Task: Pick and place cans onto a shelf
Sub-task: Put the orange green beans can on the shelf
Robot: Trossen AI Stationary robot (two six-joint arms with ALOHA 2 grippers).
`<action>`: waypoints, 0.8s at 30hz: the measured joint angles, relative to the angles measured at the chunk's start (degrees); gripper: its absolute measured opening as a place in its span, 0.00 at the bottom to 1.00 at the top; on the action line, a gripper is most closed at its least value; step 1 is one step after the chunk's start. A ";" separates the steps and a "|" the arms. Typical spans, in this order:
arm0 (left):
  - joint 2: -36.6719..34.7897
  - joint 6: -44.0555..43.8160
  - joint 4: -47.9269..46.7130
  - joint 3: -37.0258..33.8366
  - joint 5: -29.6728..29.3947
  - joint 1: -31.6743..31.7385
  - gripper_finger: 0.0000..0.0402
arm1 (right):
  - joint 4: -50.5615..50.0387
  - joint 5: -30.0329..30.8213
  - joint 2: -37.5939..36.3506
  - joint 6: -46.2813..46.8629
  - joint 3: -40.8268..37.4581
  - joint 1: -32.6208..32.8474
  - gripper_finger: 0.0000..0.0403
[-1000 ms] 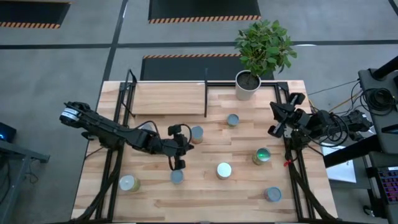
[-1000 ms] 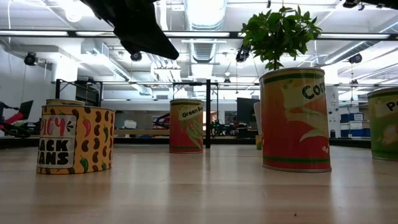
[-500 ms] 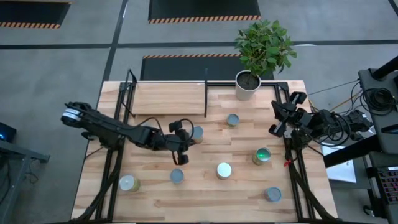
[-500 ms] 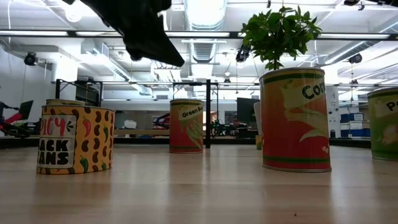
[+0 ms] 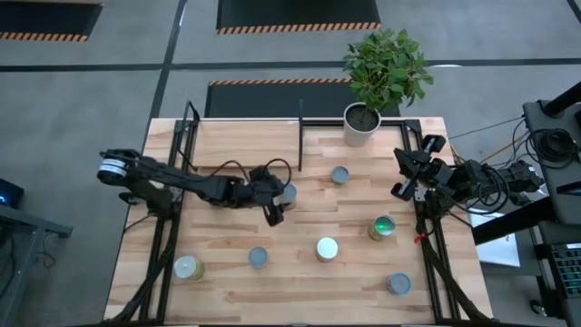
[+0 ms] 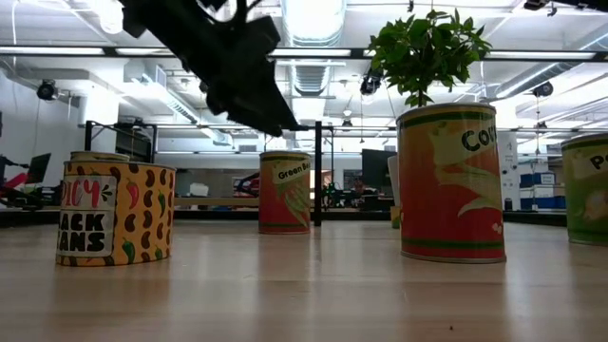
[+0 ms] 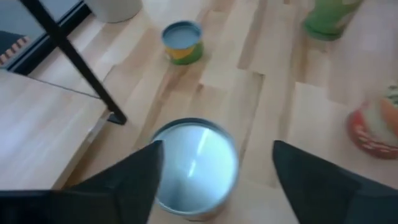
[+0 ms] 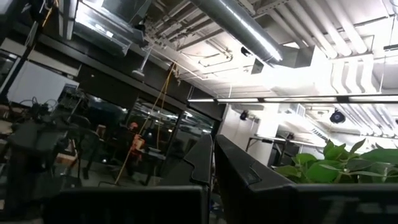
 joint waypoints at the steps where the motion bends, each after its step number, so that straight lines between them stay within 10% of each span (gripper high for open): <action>1: 0.35 0.35 0.01 0.00 0.05 0.37 0.79 | 0.01 0.01 0.00 0.25 0.00 0.00 0.02; 24: 6.19 4.41 2.28 -0.02 3.34 3.87 0.85 | -3.24 0.14 -0.02 3.36 -0.04 0.00 0.02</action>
